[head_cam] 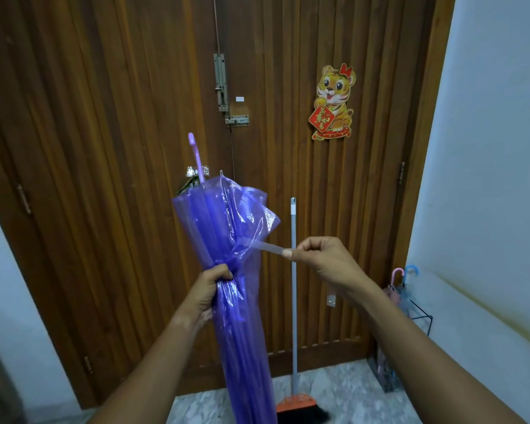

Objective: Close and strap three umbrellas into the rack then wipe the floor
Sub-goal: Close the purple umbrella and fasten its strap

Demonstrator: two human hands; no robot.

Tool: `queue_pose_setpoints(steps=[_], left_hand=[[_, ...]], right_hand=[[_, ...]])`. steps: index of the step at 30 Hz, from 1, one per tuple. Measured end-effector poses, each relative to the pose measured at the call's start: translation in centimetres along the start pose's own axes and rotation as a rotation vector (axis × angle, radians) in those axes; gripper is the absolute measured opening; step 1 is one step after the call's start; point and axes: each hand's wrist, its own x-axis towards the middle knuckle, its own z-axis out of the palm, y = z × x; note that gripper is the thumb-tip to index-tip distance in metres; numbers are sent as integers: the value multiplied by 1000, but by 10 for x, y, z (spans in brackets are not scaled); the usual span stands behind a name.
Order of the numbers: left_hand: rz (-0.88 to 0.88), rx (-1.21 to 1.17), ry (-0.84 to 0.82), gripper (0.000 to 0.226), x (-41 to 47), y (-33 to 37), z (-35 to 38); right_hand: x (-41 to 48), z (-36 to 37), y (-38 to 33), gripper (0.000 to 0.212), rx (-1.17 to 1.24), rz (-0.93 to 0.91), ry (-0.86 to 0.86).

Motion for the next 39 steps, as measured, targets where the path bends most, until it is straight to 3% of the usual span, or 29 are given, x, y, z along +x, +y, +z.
queue_pose_setpoints(steps=[5,10,13,15,20,24,30,35,39], left_hand=[[-1,-92,-89,21,-6,6,9],[-44,-77,-148,37,-10,6,13],[-43,-87,-186,36,-12,6,16],[-33,-96,-191,38,-10,7,15],[-6,-100,-151,47,-5,12,6],[22,-103,-153,36,-7,13,5],[46,-118,-133,29,-6,12,7],[27,-125,-162,24,-10,7,11],[-53,-90,-252,40,-12,1,19]], right_hand=[[4,-1,11,15,6,18,38],[8,5,13,18,29,39,45],[5,3,9,33,181,135,-83],[3,-3,7,27,307,181,-179],[-3,-15,6,22,315,179,-298],[-3,-19,4,29,315,175,-348],[-1,-16,7,34,326,129,-227],[3,-8,11,29,166,106,-158],[9,4,9,17,167,109,-166]])
